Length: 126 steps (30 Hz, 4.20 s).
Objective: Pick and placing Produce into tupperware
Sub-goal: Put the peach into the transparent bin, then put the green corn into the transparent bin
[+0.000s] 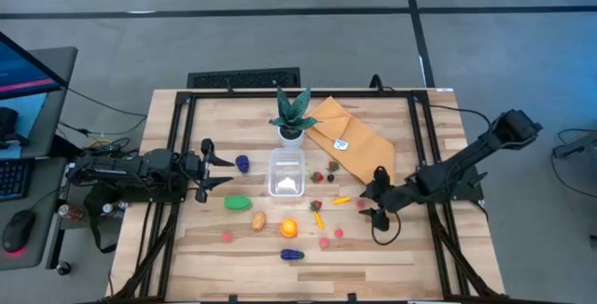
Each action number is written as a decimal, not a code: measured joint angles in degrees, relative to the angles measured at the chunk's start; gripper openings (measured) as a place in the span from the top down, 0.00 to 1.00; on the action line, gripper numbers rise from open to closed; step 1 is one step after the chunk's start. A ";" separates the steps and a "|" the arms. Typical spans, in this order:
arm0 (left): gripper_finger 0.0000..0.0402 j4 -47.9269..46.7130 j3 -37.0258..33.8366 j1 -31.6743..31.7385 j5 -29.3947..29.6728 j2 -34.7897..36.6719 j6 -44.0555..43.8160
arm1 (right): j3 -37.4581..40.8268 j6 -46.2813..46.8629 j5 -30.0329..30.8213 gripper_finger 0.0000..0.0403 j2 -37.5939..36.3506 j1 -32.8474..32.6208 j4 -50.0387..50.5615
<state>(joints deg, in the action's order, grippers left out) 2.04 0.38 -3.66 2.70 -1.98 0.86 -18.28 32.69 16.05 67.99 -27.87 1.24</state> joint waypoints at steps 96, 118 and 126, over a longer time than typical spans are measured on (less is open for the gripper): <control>0.55 -0.02 -0.02 -0.01 0.04 -0.02 -0.57 | -22.40 -40.21 -6.03 0.77 28.75 20.52 -34.34; 0.55 0.00 -0.02 -0.02 0.04 -0.28 -0.59 | -33.46 -40.22 -14.10 0.65 37.96 23.90 -29.86; 0.55 -0.01 -0.02 0.00 0.07 -0.28 -0.56 | -33.44 -40.25 -14.59 0.53 37.96 23.83 -29.40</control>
<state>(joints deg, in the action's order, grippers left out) 2.03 0.36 -3.66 2.76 -2.26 0.31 -51.72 -7.56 1.47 105.95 -4.04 -28.17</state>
